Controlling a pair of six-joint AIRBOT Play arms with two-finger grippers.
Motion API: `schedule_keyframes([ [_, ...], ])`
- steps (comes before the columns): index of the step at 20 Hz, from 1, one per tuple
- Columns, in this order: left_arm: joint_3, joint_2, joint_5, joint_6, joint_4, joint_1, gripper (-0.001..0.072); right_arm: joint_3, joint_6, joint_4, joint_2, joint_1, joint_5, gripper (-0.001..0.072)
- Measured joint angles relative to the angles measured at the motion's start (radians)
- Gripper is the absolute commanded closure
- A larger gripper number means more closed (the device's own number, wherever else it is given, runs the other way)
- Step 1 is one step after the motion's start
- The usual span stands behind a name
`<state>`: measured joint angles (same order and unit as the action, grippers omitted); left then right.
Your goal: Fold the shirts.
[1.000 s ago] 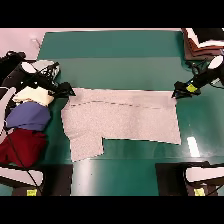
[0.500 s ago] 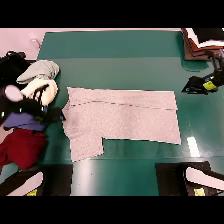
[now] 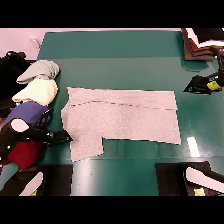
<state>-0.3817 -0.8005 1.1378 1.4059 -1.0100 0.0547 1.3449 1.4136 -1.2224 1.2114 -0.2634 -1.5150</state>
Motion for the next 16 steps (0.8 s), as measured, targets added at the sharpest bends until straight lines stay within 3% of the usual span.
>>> schedule_keyframes([
  [5, 0.038, 0.008, -0.087, -0.043, 0.095, 0.000, 0.0200, 0.000, 0.000, 0.000, -0.001, 0.003, -0.006, 0.0324],
  [7, 0.043, 0.008, -0.117, -0.054, 0.100, 0.000, 0.0482, 0.000, 0.000, 0.001, -0.001, 0.005, -0.006, 0.0324],
  [9, 0.045, 0.009, -0.131, -0.070, 0.132, 0.001, 0.0683, 0.000, 0.000, 0.001, -0.001, 0.006, -0.007, 0.0325],
  [15, 0.014, 0.010, -0.089, -0.119, 0.229, 0.000, 0.0687, -0.031, -0.001, -0.037, -0.012, -0.024, -0.055, 0.0323],
  [16, 0.001, 0.010, -0.069, -0.122, 0.229, 0.000, 0.0687, -0.067, -0.001, -0.049, -0.024, -0.046, -0.064, 0.0286],
])
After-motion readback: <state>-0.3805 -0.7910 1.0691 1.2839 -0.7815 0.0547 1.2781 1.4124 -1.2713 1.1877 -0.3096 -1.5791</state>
